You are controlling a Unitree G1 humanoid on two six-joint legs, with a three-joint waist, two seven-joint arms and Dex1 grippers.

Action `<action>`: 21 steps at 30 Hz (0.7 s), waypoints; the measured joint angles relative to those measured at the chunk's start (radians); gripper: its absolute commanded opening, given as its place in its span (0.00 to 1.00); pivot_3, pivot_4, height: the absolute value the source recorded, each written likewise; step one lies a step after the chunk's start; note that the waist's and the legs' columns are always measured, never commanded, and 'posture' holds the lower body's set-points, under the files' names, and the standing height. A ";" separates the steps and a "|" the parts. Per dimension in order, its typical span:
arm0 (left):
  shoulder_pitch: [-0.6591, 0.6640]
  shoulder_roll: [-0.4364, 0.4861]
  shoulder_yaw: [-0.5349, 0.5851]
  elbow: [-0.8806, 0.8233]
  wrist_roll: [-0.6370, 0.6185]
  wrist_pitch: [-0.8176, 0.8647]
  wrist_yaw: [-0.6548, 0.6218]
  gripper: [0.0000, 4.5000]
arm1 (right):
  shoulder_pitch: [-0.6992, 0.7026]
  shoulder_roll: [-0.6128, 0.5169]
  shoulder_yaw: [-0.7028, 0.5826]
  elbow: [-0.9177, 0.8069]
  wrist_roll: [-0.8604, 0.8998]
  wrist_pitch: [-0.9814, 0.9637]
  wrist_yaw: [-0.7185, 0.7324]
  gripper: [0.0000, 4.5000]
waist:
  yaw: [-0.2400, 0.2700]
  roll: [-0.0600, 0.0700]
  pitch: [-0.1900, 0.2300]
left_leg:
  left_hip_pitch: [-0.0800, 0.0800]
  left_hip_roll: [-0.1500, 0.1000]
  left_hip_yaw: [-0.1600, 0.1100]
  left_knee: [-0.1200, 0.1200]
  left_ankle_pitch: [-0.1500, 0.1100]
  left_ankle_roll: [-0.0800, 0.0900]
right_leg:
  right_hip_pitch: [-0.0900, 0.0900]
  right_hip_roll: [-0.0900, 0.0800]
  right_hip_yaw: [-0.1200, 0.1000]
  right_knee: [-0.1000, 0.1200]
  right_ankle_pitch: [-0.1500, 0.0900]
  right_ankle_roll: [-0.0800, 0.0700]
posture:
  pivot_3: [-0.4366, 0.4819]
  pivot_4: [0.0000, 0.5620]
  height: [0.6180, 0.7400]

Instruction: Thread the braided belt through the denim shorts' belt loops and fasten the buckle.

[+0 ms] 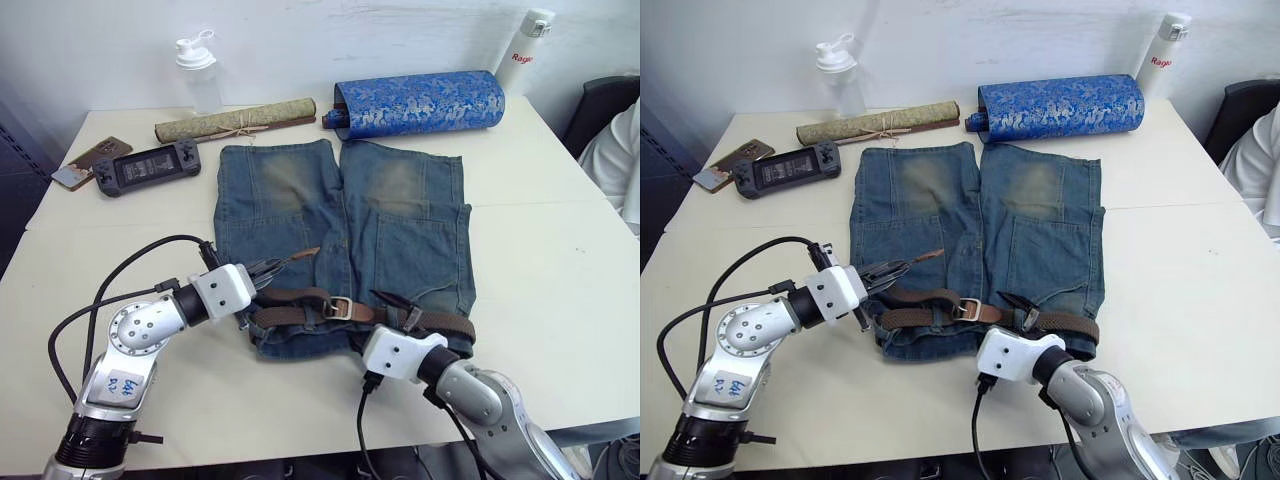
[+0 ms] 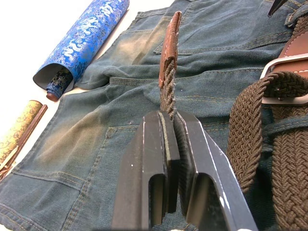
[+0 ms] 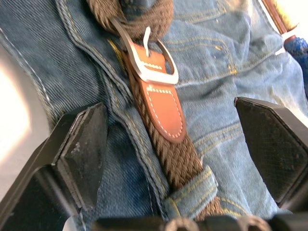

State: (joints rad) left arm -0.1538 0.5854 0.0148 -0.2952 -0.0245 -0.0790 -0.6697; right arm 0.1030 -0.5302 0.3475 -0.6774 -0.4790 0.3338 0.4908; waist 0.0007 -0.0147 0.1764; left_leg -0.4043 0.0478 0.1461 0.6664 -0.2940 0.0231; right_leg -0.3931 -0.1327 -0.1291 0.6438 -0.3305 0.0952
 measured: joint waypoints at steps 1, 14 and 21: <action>-0.001 -0.001 -0.001 0.002 0.000 -0.002 0.000 0.00 | 0.008 -0.016 -0.024 -0.007 0.005 0.005 0.009 0.98 | 0.000 0.000 0.000 | 0.000 0.000 0.000 0.000 0.000 0.000 | 0.000 0.000 0.000 0.000 0.000 0.000 | 0.48 0.27 0.82; -0.033 -0.026 -0.021 0.036 0.000 -0.016 0.011 0.00 | -0.048 -0.038 -0.065 0.034 -0.052 -0.009 0.033 0.98 | -0.002 0.000 0.000 | 0.000 0.000 0.000 0.000 0.000 0.000 | 0.000 0.001 0.000 0.000 0.000 0.000 | 0.48 0.27 0.82; -0.034 -0.027 -0.024 0.036 0.000 -0.016 0.016 0.00 | -0.100 0.003 -0.020 0.091 -0.100 -0.038 0.019 0.98 | -0.003 0.000 0.000 | 0.000 0.000 0.000 0.000 0.000 0.000 | 0.000 0.001 0.000 0.000 0.000 0.000 | 0.48 0.27 0.82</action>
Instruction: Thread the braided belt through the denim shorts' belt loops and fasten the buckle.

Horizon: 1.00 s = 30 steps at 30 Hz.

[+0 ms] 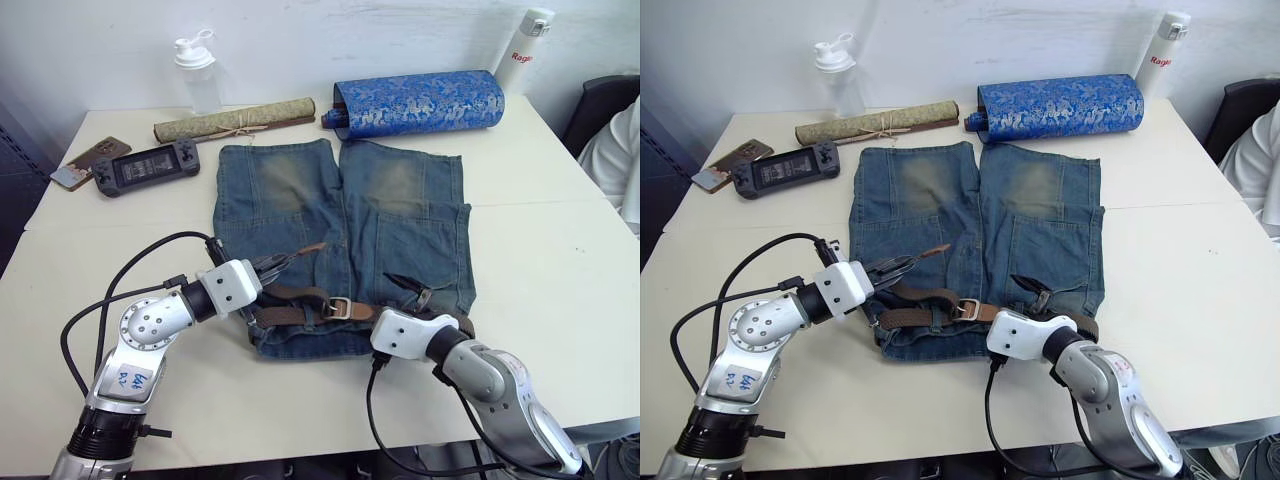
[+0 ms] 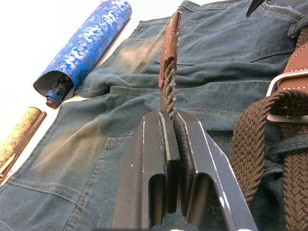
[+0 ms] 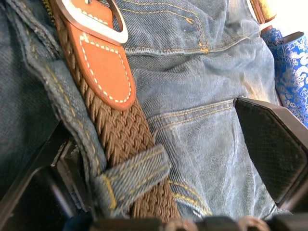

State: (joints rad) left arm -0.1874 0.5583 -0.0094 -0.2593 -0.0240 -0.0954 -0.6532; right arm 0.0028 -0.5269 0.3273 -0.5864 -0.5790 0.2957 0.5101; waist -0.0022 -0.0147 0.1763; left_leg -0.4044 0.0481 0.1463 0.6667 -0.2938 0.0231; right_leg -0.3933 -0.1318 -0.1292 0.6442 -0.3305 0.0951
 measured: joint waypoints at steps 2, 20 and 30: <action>0.000 0.000 0.000 0.000 0.000 0.000 0.001 0.00 | 0.000 0.000 0.013 0.000 -0.009 -0.018 0.001 0.98 | -0.001 0.000 0.000 | 0.000 0.000 0.000 0.000 0.000 0.000 | 0.000 0.000 0.000 0.000 0.000 0.000 | 0.48 0.27 0.82; 0.001 0.000 -0.010 0.000 0.009 0.000 0.007 0.00 | -0.002 0.022 0.020 0.000 -0.028 -0.077 0.007 0.00 | -0.001 0.000 0.000 | 0.000 0.000 0.000 0.000 0.000 0.000 | 0.000 0.000 0.000 0.000 0.000 0.000 | 0.48 0.27 0.82; 0.002 0.046 -0.051 0.001 0.039 -0.013 -0.049 0.00 | -0.112 0.008 0.035 0.050 -0.060 -0.142 0.032 0.00 | -0.002 0.000 0.000 | 0.000 0.000 0.000 0.000 0.000 0.000 | 0.000 0.000 0.000 0.001 0.000 0.000 | 0.48 0.27 0.82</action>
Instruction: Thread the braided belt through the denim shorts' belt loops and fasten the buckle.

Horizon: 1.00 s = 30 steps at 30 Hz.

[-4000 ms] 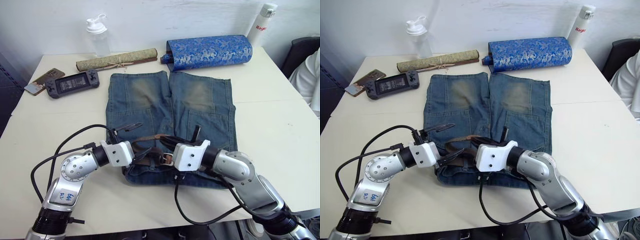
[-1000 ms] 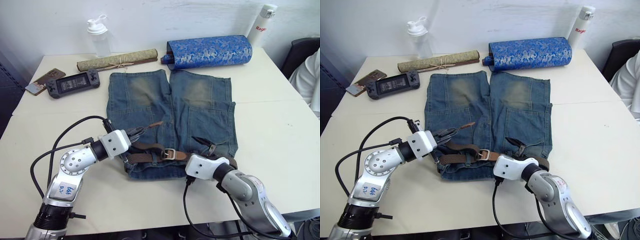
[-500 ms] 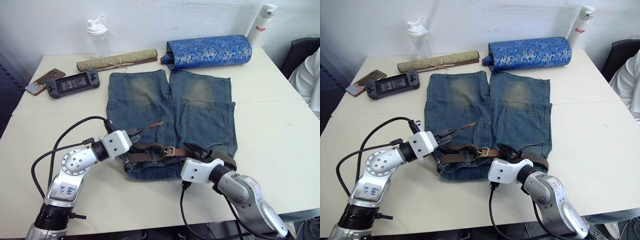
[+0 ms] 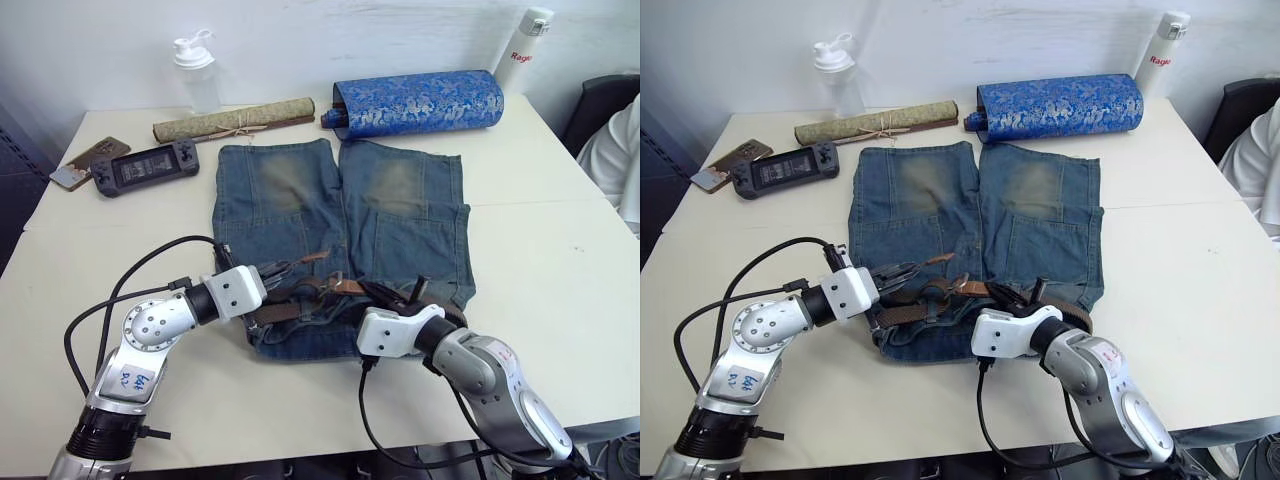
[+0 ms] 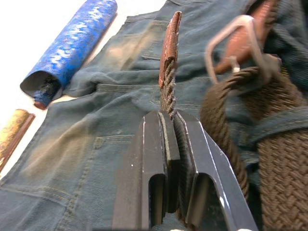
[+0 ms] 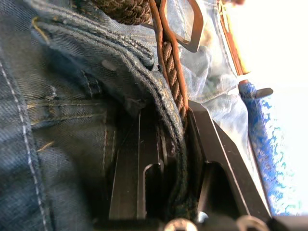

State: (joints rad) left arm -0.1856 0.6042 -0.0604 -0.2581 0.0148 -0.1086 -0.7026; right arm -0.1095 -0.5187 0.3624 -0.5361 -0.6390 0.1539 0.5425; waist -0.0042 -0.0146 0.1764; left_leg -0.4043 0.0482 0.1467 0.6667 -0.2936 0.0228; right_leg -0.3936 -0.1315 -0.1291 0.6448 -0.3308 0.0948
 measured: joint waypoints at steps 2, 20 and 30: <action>0.001 0.004 -0.002 0.000 0.004 0.000 -0.009 0.00 | -0.006 0.005 0.004 0.008 -0.001 -0.002 0.000 0.00 | 0.000 0.000 0.000 | 0.000 0.000 0.000 0.000 0.000 0.000 | 0.000 0.000 0.000 0.000 0.000 0.000 | 0.48 0.27 0.82; -0.030 0.082 -0.037 0.075 0.119 -0.098 -0.022 0.00 | -0.017 0.021 0.009 0.030 -0.003 -0.018 0.007 0.00 | 0.000 0.000 0.000 | 0.000 0.000 0.000 0.000 0.000 0.000 | -0.001 0.000 0.000 0.002 0.000 -0.001 | 0.48 0.27 0.82; -0.069 0.072 -0.066 0.079 0.128 -0.111 -0.034 0.00 | -0.016 0.020 0.008 0.030 -0.004 -0.020 0.015 0.00 | 0.000 0.000 0.000 | 0.000 0.000 0.000 0.000 0.000 0.000 | 0.000 0.000 0.000 0.004 0.000 -0.001 | 0.48 0.27 0.82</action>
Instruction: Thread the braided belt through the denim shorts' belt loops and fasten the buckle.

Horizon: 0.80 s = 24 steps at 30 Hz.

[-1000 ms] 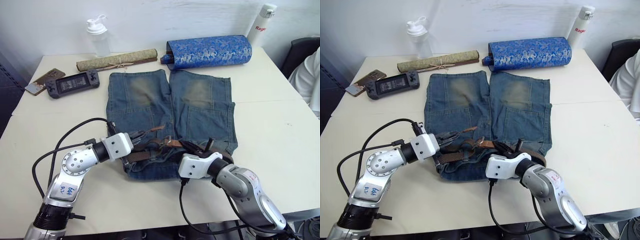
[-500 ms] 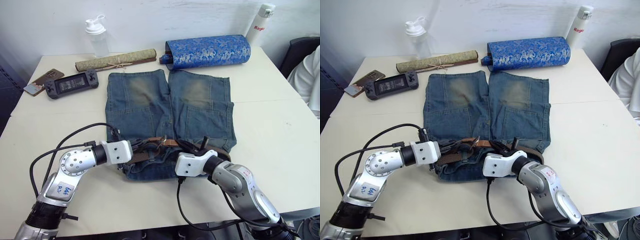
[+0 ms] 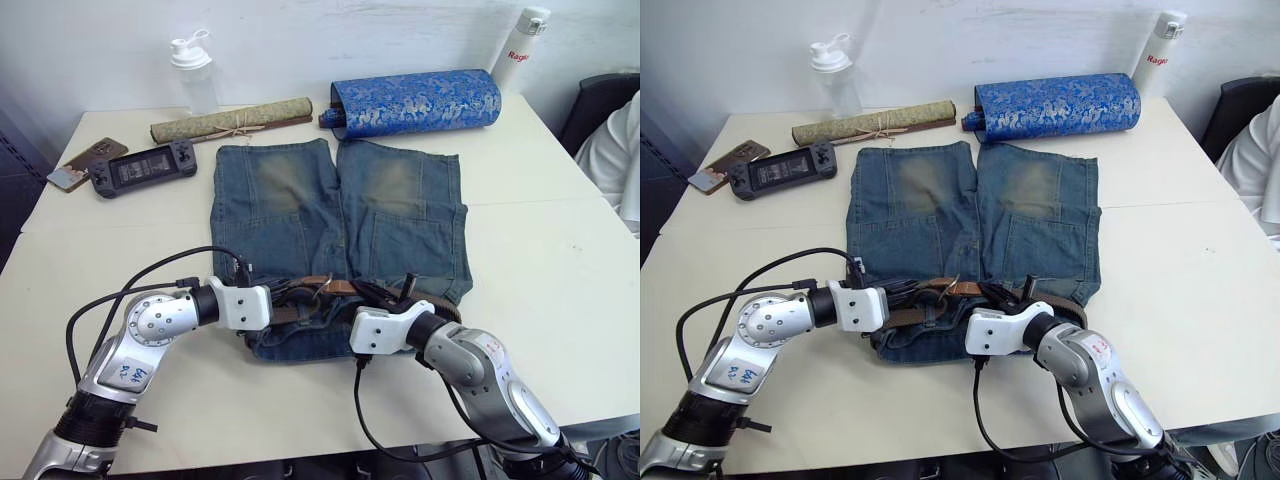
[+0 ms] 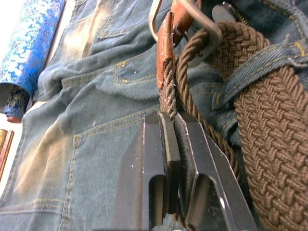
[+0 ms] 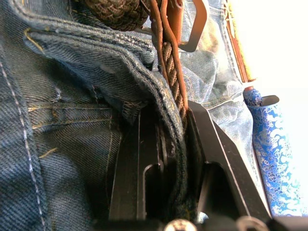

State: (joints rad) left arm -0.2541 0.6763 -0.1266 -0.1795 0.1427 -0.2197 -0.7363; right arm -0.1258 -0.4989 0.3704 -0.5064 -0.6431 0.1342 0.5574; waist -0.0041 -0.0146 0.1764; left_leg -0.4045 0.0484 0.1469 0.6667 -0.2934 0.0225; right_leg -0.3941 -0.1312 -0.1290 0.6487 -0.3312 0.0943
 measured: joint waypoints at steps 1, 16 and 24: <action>-0.006 -0.002 -0.004 0.000 0.000 -0.001 -0.002 0.00 | 0.000 0.000 0.000 0.000 0.000 0.000 0.000 0.00 | 0.000 0.000 0.000 | 0.000 0.000 0.000 0.000 0.000 0.000 | 0.000 0.000 0.000 0.000 0.000 0.000 | 0.48 0.27 0.82; -0.109 0.001 -0.032 0.078 -0.007 -0.090 -0.072 0.00 | 0.001 0.000 0.000 0.000 0.000 -0.004 0.004 0.00 | 0.000 0.000 0.000 | 0.000 0.000 0.000 0.000 0.000 0.000 | 0.000 0.000 0.000 0.001 0.000 0.000 | 0.48 0.27 0.82; -0.134 -0.083 -0.072 0.102 -0.016 -0.068 -0.066 0.00 | 0.003 0.001 -0.002 0.002 -0.002 -0.004 0.006 0.00 | 0.002 0.000 0.000 | 0.000 0.000 0.000 0.002 0.000 0.000 | 0.000 0.000 0.000 0.003 0.000 0.001 | 0.48 0.27 0.82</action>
State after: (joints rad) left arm -0.3885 0.5938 -0.1989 -0.0771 0.1262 -0.2880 -0.8018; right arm -0.1225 -0.4978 0.3687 -0.5046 -0.6451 0.1302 0.5629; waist -0.0026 -0.0146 0.1764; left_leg -0.4046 0.0480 0.1471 0.6683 -0.2931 0.0226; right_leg -0.3941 -0.1310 -0.1287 0.6518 -0.3315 0.0948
